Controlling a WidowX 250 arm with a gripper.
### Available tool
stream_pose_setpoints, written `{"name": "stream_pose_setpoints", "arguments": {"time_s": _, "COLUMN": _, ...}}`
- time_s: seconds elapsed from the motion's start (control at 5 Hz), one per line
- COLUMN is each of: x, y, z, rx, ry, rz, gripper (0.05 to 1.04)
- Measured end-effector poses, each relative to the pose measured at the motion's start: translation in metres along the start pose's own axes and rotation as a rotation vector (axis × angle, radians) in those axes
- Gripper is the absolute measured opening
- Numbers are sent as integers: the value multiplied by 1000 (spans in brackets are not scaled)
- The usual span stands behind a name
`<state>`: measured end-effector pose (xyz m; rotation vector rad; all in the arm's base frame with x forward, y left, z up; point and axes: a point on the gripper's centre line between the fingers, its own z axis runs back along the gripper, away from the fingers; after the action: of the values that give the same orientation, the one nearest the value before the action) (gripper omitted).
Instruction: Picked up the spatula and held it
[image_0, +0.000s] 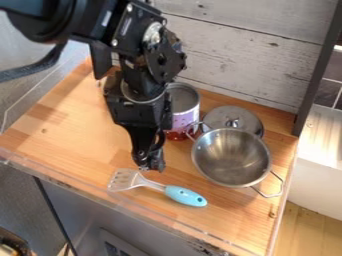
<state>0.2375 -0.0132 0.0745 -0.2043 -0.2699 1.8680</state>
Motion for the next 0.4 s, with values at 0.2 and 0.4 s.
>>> {"name": "stream_pose_setpoints", "arguments": {"time_s": 0.2, "x": 1, "y": 3, "z": -4, "rx": 15, "ry": -7, "rz": 2, "gripper": 999}}
{"name": "stream_pose_setpoints", "arguments": {"time_s": 0.4, "x": 2, "y": 4, "z": -5, "rx": 20, "ry": -13, "rz": 7, "gripper": 999}}
